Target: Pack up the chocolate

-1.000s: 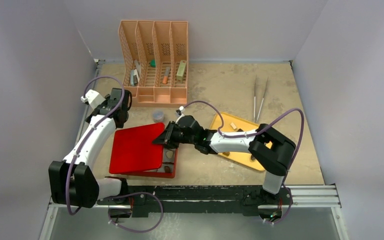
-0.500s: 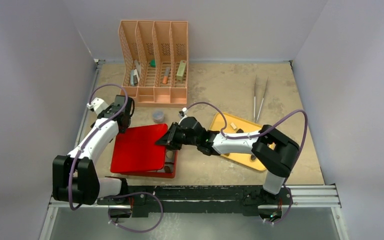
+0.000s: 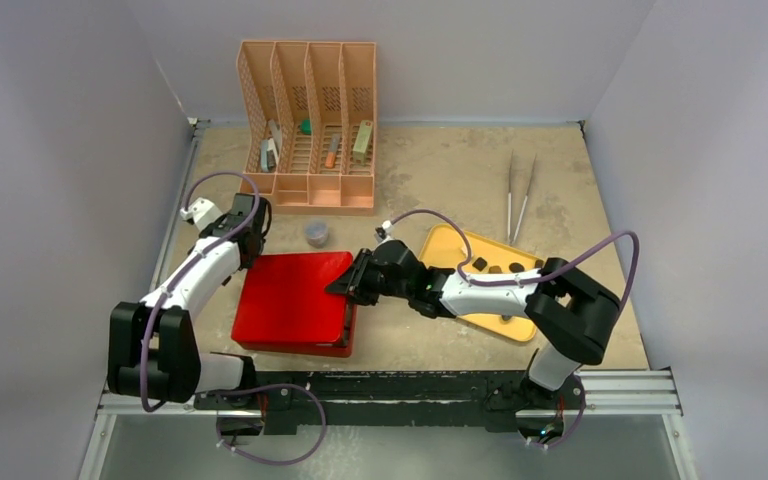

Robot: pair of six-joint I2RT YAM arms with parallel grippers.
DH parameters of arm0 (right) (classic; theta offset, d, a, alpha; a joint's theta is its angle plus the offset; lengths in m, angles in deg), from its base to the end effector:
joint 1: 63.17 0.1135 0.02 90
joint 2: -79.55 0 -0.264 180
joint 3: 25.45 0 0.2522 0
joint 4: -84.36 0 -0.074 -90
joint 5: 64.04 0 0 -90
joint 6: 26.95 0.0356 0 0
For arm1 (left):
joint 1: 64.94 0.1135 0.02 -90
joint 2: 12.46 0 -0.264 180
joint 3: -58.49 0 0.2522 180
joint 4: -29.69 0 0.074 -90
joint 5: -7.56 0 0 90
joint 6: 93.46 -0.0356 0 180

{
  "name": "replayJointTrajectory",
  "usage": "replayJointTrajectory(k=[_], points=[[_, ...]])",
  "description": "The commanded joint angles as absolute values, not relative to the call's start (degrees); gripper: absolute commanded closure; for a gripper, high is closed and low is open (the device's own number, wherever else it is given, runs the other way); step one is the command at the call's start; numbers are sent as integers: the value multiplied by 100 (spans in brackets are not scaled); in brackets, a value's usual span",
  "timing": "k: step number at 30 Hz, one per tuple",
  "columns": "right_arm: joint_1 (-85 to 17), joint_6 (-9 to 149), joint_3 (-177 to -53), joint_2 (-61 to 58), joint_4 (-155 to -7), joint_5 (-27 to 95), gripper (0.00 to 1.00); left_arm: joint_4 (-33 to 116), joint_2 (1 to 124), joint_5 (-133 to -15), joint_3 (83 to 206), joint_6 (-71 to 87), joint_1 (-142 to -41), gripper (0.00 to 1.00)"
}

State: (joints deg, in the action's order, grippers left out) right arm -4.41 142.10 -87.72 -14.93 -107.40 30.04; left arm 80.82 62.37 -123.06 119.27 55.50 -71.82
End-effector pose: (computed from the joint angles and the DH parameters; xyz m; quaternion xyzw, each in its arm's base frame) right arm 0.1828 0.3062 0.2040 0.1246 0.8116 0.5423 0.1779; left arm 0.2390 -0.0055 0.2154 -0.4691 0.7902 0.1750 0.3534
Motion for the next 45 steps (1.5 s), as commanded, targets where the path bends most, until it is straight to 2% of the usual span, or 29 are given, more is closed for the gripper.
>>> replayJointTrajectory(k=[1,6,19,26,37,45], points=[[-463,13998,-8839,-1311,-9947,2614,74,7893,6425,-12216,11993,5493,-7153,20],[-463,14033,-8858,-1234,-9657,2507,67,7861,6496,-12106,11982,5483,-7152,20],[-662,13983,-8749,-915,-9248,2298,66,7753,6622,-12048,11977,5151,-7149,23],[-683,14121,-8893,-756,-8340,2135,58,7815,6669,-12143,12009,5128,-7152,24],[-682,14204,-8926,-541,-7803,1929,56,7895,6542,-12106,11959,5082,-7153,27],[-683,13973,-9351,-789,-7297,1727,55,7523,6347,-11125,11825,5056,-7153,24]])
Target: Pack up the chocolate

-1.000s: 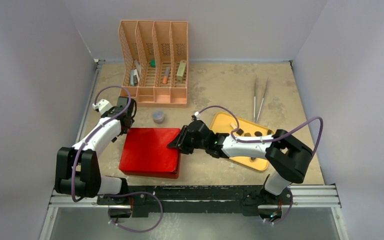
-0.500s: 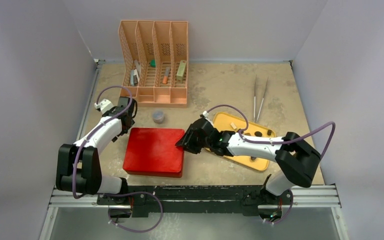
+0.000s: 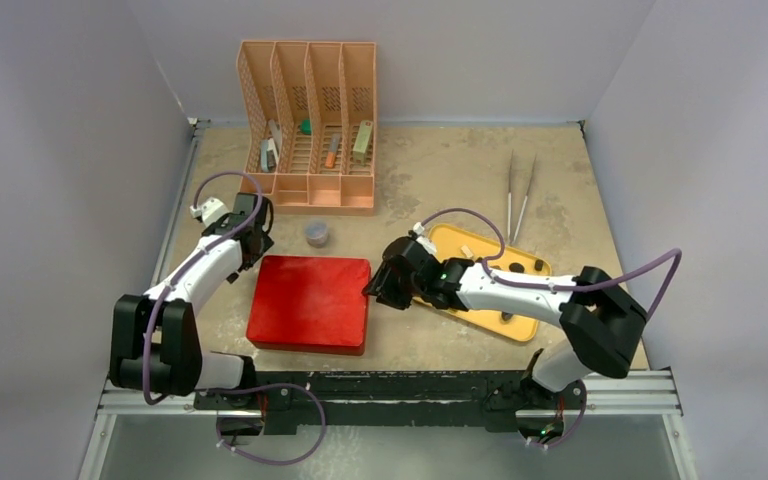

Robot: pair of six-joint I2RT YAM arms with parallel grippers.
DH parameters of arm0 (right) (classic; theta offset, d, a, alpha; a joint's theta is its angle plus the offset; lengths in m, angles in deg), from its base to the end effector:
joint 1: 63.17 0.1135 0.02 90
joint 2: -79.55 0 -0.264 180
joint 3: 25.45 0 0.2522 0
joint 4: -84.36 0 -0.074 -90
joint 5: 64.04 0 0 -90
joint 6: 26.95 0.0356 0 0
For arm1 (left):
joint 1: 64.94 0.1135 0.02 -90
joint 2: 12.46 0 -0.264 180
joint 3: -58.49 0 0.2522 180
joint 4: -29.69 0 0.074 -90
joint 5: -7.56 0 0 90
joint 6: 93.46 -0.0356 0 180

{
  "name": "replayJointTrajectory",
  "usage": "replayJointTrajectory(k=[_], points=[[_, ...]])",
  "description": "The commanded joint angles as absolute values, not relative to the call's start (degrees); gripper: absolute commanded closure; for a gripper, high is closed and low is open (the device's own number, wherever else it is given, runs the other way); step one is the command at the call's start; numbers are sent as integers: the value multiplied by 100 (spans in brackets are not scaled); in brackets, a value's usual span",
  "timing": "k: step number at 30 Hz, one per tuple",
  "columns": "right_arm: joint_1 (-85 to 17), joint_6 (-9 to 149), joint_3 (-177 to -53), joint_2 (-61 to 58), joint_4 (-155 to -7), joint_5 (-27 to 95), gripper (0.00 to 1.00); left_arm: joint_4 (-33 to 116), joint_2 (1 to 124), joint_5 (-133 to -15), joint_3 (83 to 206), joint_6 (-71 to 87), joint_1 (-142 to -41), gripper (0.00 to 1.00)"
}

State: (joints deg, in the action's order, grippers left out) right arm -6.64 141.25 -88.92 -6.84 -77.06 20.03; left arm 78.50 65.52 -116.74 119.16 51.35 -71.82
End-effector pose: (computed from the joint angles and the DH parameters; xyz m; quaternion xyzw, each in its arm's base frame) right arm 0.1782 0.2629 0.2063 0.1920 0.8903 0.3604 0.2014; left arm 0.2483 -0.0098 0.2021 -0.4355 0.8295 0.1463 0.3176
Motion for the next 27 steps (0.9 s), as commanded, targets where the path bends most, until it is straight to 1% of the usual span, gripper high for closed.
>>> replayJointTrajectory(k=[1,5,10,12,13,16,17,19,24,27], points=[[-683,13919,-9353,-817,-7363,1749,55,7481,6374,-11046,11809,5047,-7154,23],[-678,13688,-9473,-1022,-7563,1864,57,7467,6541,-10784,11780,5031,-7154,25],[-670,13575,-9859,-1452,-6857,1759,60,7582,6437,-10492,11847,5006,-7154,29],[-673,13557,-9794,-1419,-6859,1674,62,7469,6321,-10356,11820,4969,-7166,31],[-667,13534,-9754,-1386,-6897,1603,64,7402,6276,-10292,11791,4965,-7163,32],[-666,13540,-9752,-1417,-6952,1550,70,7176,6189,-9851,11582,5075,-7162,43],[-659,13551,-9793,-1452,-6893,1555,70,7087,6182,-9666,11518,5099,-7162,45],[-657,13568,-9782,-1448,-6870,1592,69,7041,6189,-9563,11449,5121,-7171,46],[-657,13514,-9843,-1318,-6643,1412,64,7322,6226,-9989,11484,5004,-7172,46],[-649,13496,-9875,-1276,-6597,1436,64,7385,6219,-9896,11542,4996,-7171,46]])
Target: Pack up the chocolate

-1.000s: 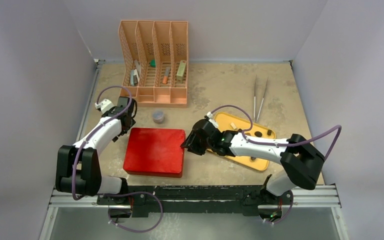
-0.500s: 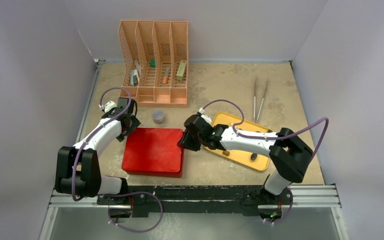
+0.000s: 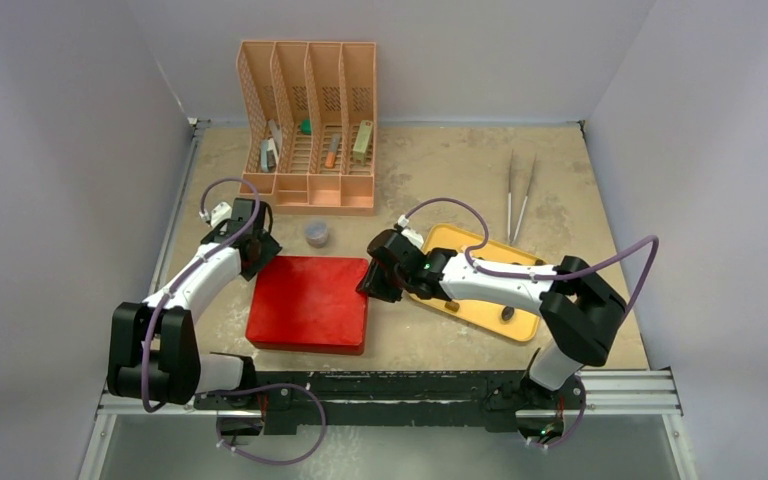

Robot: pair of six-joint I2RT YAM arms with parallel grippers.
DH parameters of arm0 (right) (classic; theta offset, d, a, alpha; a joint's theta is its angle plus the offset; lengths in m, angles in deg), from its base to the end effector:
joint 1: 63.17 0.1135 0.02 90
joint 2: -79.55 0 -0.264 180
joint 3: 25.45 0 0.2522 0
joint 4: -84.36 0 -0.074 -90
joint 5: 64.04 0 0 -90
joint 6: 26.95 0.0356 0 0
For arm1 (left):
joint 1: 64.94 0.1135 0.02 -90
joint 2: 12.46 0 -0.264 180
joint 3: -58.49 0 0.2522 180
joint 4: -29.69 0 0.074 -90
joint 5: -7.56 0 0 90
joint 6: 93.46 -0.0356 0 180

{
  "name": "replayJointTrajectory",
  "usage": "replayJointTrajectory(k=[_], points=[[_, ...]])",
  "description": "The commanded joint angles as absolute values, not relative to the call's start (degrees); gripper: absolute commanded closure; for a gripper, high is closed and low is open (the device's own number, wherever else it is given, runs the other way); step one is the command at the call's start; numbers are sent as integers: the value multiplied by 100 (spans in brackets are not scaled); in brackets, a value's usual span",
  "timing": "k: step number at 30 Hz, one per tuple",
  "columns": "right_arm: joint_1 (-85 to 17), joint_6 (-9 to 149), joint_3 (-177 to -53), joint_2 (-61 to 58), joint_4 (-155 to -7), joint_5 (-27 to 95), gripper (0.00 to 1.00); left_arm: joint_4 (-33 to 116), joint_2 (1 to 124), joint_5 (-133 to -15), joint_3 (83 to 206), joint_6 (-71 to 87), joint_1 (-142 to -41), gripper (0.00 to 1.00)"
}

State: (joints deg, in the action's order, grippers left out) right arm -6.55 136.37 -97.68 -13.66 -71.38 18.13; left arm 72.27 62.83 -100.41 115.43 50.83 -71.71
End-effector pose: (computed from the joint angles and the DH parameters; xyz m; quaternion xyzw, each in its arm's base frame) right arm 0.1951 0.2873 0.2092 0.1597 0.9090 0.3175 0.2179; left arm 0.2443 -0.0179 0.1952 -0.4211 0.8593 0.0043 0.2903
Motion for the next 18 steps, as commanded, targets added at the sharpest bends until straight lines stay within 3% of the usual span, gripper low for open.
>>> replayJointTrajectory(k=[1,4,10,18], points=[[-642,13495,-9890,-1274,-6575,1474,64,7363,6212,-9774,11551,4998,-7176,46],[-639,13474,-10026,-1226,-6332,1438,63,7334,6234,-9401,11625,4987,-7171,43],[-614,13453,-9961,-1136,-6279,1325,63,7561,6146,-9753,11736,5026,-7177,33],[-613,13109,-9930,-1332,-6636,1711,65,7072,6003,-9251,11542,5047,-7231,41]])
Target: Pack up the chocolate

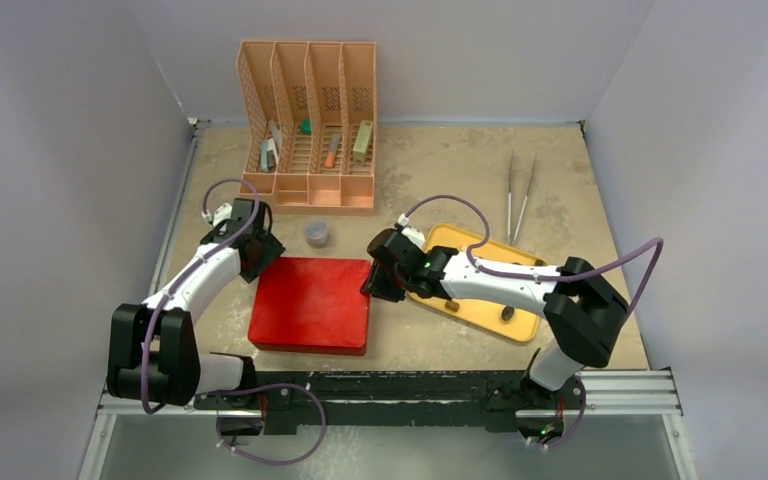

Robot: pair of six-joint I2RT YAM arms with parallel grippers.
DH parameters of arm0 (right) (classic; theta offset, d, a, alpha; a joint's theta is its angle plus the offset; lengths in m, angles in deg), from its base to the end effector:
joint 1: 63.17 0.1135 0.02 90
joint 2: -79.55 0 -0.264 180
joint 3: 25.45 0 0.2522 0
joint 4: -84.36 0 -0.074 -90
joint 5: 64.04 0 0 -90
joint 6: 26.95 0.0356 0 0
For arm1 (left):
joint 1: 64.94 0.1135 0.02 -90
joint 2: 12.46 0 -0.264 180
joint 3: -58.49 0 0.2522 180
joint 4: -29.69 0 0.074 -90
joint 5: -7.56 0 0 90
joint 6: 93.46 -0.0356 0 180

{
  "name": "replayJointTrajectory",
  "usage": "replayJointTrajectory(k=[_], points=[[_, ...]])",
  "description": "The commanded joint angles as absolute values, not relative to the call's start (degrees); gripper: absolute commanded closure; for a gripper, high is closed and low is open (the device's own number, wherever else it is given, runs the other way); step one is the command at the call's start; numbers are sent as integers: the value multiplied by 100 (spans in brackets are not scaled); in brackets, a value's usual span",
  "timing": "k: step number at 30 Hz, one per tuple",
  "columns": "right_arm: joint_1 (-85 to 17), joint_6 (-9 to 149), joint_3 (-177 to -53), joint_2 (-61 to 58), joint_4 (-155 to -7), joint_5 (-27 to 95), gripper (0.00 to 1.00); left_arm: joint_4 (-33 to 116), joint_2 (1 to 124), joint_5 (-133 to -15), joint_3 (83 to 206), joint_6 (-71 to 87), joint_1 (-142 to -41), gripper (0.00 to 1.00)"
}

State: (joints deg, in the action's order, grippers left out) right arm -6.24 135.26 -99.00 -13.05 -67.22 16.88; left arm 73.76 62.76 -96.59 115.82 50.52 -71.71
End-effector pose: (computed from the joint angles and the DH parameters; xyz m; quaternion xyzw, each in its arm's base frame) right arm 0.1925 0.2853 0.2145 0.1520 0.9169 0.2948 0.2219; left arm 0.2430 -0.0201 0.1955 -0.4129 0.8703 -0.0185 0.2678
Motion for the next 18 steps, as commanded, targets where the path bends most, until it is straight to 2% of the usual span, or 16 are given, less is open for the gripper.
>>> replayJointTrajectory(k=[1,4,7,9,18], points=[[-613,12933,-9957,-1267,-6745,1825,64,6983,5941,-9201,11546,4968,-7228,41],[-613,12632,-9848,-1047,-7110,1964,59,6949,5941,-9166,11611,4841,-7227,41],[-746,12538,-9230,-796,-8099,2465,53,7031,6097,-9241,11651,4859,-7237,41],[-825,12486,-9057,-740,-8523,2586,45,7081,6210,-9222,11678,4830,-7241,41],[-844,12298,-9455,-1219,-8291,2824,46,6985,6133,-9229,11756,4575,-7249,40]])
